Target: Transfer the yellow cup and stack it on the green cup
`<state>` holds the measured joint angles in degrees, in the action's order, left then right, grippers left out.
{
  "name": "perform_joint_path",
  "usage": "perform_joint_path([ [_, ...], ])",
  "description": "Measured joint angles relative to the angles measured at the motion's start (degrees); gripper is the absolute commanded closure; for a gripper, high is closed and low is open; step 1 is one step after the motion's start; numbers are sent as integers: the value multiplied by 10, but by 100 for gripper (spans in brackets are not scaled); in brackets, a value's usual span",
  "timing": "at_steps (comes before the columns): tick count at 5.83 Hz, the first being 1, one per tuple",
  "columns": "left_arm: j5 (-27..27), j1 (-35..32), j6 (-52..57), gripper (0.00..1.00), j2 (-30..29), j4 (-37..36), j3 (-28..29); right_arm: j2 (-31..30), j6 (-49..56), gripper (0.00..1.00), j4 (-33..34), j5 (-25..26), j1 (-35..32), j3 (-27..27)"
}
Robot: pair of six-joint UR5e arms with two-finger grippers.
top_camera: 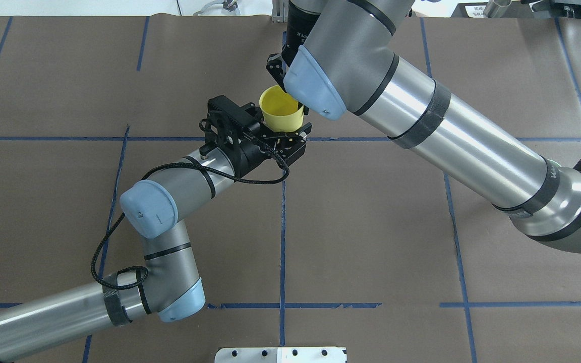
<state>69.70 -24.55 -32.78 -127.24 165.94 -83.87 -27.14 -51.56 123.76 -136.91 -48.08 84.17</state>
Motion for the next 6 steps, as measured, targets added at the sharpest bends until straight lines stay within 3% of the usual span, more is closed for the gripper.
perform_joint_path([
  [4,0,0,1,1,4,0,0,13,-20,100,3,-22,-24,5],
  [6,-1,1,1,1,11,-1,1,23,-23,100,24,-28,-60,35],
])
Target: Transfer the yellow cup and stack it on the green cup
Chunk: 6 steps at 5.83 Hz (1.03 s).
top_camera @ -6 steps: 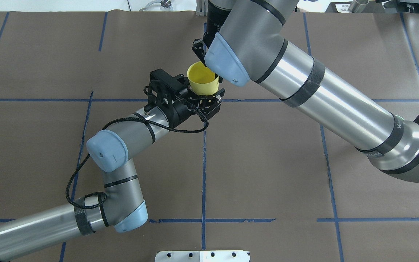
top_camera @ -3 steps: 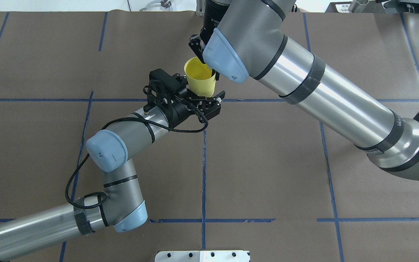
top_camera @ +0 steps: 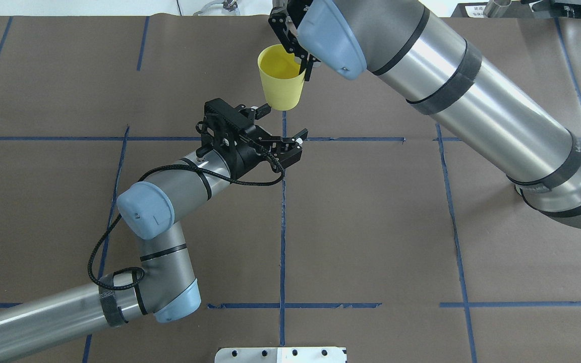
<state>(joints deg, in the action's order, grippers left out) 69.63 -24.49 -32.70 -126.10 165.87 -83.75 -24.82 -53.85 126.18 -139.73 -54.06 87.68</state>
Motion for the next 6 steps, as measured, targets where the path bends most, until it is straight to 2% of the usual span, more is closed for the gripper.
perform_joint_path([
  [2,0,-1,29,1,6,-4,4,11,1,100,5,-1,-56,10],
  [3,0,-12,57,2,11,-7,5,-3,5,100,5,1,-75,16],
  [4,0,-36,68,2,21,-17,5,-49,21,100,6,6,-83,50],
  [5,3,-68,71,2,32,-58,1,-118,60,100,6,9,-91,110],
  [6,11,-98,71,2,36,-132,-15,-193,122,100,6,11,-108,169],
])
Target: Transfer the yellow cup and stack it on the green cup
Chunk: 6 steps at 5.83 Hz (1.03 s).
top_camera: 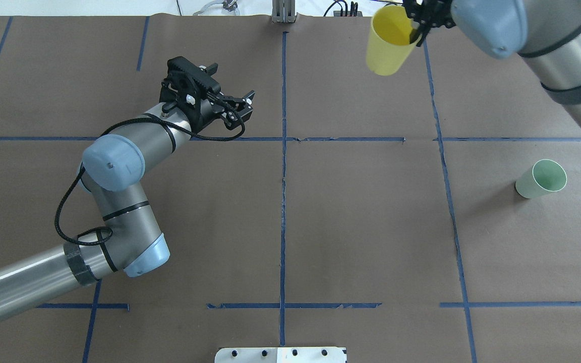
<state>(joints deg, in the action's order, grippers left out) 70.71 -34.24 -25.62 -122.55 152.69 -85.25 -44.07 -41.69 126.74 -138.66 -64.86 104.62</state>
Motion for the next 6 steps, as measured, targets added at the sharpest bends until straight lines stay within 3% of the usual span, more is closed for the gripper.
perform_joint_path([
  [1,22,-20,-7,2,2,-71,-21,-72,73,100,0,1,-20,53],
  [3,117,-48,-85,2,23,-175,-45,-219,254,100,-2,7,-65,131],
  [5,218,-78,-154,0,30,-306,-88,-336,417,100,-13,18,-95,143],
  [6,246,-82,-204,0,35,-367,-116,-382,452,100,-46,20,-101,134],
])
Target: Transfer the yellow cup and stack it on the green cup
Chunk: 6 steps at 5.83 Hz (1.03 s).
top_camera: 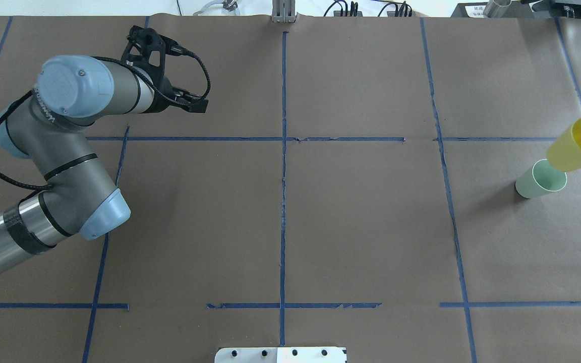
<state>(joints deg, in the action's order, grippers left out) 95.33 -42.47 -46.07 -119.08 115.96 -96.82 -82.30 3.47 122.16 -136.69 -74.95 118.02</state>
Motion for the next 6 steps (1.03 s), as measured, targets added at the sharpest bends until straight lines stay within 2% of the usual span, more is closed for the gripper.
perform_joint_path([
  [1,19,0,-67,0,6,-38,-20,-33,6,100,-61,0,-1,-26],
  [3,40,1,-106,0,13,-55,-34,-35,-1,100,-160,-2,1,-117],
  [4,41,2,-109,0,13,-56,-36,-29,-3,100,-185,-3,5,-151],
  [6,42,3,-112,0,13,-57,-36,-26,-3,100,-195,-2,23,-167],
])
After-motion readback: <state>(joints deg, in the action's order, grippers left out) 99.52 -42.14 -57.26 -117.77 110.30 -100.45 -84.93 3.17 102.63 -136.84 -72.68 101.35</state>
